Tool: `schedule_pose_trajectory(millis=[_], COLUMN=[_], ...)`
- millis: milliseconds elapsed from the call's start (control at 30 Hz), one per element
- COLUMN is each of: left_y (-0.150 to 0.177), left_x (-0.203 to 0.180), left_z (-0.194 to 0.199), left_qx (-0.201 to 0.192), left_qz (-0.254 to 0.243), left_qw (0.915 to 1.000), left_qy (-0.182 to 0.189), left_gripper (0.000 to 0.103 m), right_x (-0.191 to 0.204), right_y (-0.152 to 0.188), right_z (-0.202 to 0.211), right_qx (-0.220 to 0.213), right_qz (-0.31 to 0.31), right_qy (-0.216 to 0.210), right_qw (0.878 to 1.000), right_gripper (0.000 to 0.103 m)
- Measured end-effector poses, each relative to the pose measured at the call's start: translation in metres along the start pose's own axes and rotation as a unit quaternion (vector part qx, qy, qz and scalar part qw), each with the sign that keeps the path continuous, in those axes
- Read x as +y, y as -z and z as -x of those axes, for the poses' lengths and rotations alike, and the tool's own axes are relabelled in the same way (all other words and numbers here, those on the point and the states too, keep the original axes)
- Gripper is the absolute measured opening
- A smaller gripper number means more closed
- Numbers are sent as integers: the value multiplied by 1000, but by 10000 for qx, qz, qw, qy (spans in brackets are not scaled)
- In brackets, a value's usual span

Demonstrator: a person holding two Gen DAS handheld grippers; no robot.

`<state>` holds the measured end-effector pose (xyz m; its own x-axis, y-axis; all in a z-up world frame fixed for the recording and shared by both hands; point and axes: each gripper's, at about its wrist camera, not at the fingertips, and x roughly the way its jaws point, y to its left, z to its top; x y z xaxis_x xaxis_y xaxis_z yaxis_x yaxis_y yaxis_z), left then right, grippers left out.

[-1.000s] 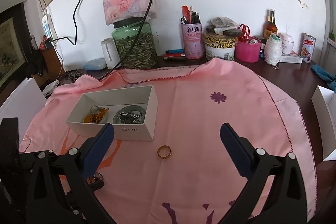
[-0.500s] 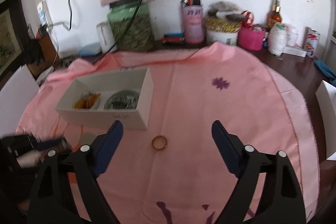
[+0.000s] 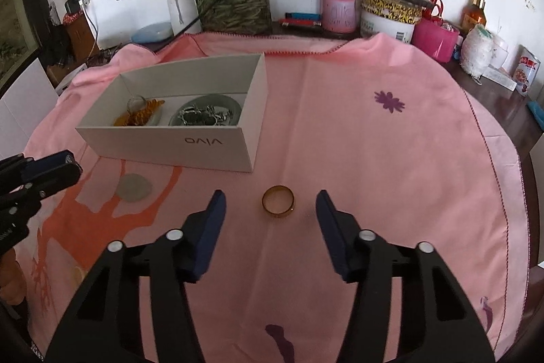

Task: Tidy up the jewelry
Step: 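Grasp the second silver ring with the left tool while the right tool grasps the gold band ring, then carry both rings into the white box and open both tools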

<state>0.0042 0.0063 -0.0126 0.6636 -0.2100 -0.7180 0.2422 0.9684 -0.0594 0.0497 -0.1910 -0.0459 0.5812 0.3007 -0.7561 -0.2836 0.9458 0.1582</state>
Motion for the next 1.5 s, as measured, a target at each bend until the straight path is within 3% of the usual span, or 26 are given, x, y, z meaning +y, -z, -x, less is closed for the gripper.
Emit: schedule_pose_trajectory(millis=[200,267,333,633,1033,1333,1500], left_y=[0,0,1,0,5,-3,-29], left_x=[4,5,5,10,11,12,13], left_z=[-1,-2,-3,-7,-23,-2,16], left_qx=[55,86,108,198,529,62,-286], left_qz=[112,134,151,255,284,309,376], left_qw=[9999,9998,9998,9994,9981,9995,9986], left_qy=[86,107,105,141,108,-5,-217], left_gripper=[23,23,23,23,23,23,23], right_x=[-1,0,1,8,17,21,18], right_y=[-1,-1,-1,-1,1,-6,-22], right_z=[-5,-5,-6,5,2,31,54], right_qx=[31,26,26,-125,9,-510,-835], right_qz=[23,54,124,181,306,292,108], right_qy=[109,160,225,-138,-273,-566,-610], right_qw=[9999,9999,9997,9997,9992,9967,9946], right_gripper=[44,29,21,20,20,21,21])
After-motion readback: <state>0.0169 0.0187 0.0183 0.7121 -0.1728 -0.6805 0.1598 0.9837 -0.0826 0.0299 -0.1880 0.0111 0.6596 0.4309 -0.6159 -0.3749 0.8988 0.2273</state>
